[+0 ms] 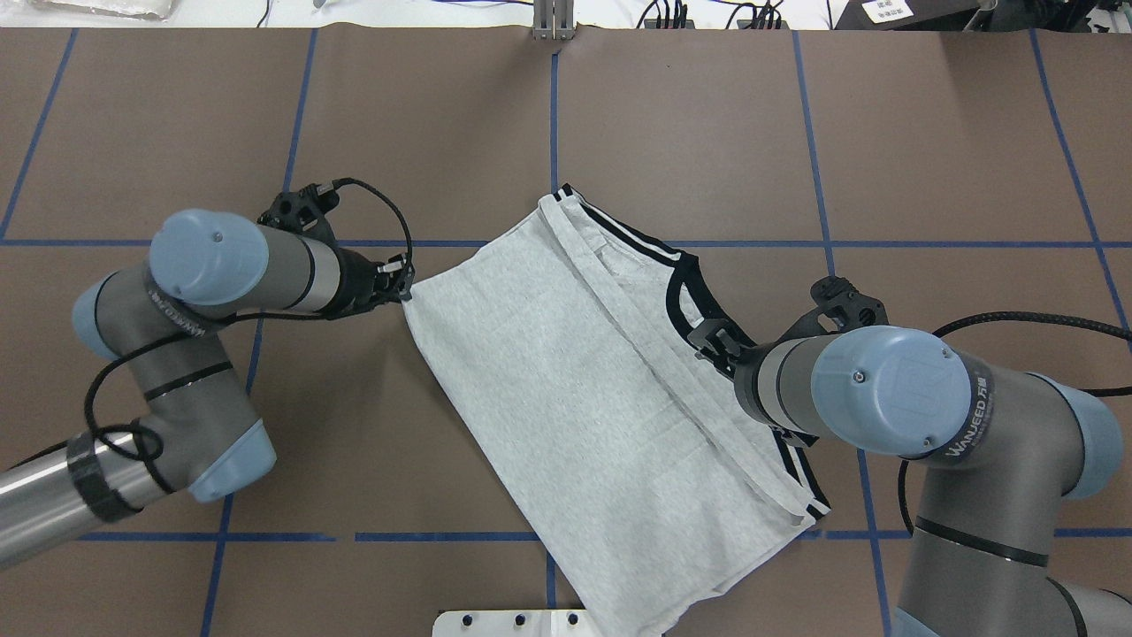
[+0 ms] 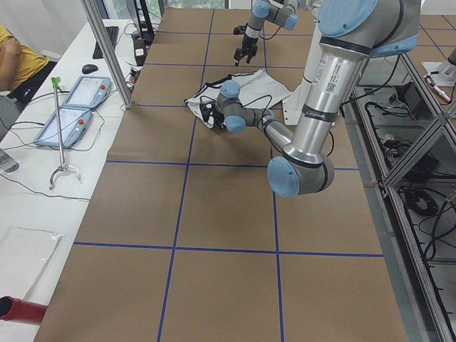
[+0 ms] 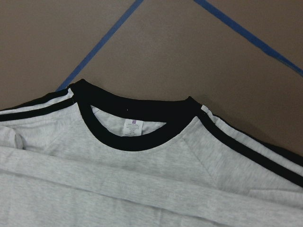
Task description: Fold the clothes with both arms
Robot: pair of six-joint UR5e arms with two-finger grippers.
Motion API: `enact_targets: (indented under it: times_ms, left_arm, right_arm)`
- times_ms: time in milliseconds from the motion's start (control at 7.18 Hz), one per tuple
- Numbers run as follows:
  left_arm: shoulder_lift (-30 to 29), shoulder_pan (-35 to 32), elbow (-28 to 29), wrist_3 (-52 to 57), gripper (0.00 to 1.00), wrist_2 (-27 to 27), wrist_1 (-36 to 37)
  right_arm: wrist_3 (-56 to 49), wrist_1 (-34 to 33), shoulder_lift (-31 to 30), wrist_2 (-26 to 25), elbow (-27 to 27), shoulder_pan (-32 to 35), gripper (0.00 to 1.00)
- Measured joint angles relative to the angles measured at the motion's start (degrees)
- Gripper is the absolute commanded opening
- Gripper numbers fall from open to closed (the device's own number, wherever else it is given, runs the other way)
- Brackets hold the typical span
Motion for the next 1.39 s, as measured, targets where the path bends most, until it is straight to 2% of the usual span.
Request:
enact_targets:
  times_ms: [557, 696, 836, 1114, 1253, 1393]
  left_arm:
    - [-20.54, -7.65, 27.88, 3.28, 0.00, 3.01, -11.14]
    - [-23.91, -8.22, 33.92, 3.91, 0.43, 3.60, -15.13]
    - [-26.23, -8.52, 38.22, 4.29, 0.63, 3.88, -18.29]
    - [-27.47, -8.88, 39.55, 4.42, 0.65, 3.47, -21.28]
    - [-25.21, -9.14, 35.80, 4.47, 0.65, 1.97, -22.02]
    - [-20.51, -9.42, 29.34, 4.55, 0.65, -0.51, -22.18]
  right_arm:
    - [0.09, 0.14, 0.75, -0.04, -0.43, -0.11, 1.00]
    - [0.06, 0.18, 1.25, -0.21, -0.94, -0.20, 1.00]
    - [0.02, 0.20, 2.26, -0.48, -2.15, -0.37, 1.00]
    - [-1.53, 0.17, 4.19, -0.71, -4.61, -0.85, 1.00]
    - [-6.12, 0.02, 4.78, -0.65, -5.33, -1.79, 1.00]
    - [-12.94, -0.13, 5.13, -0.59, -5.94, -3.48, 1.00]
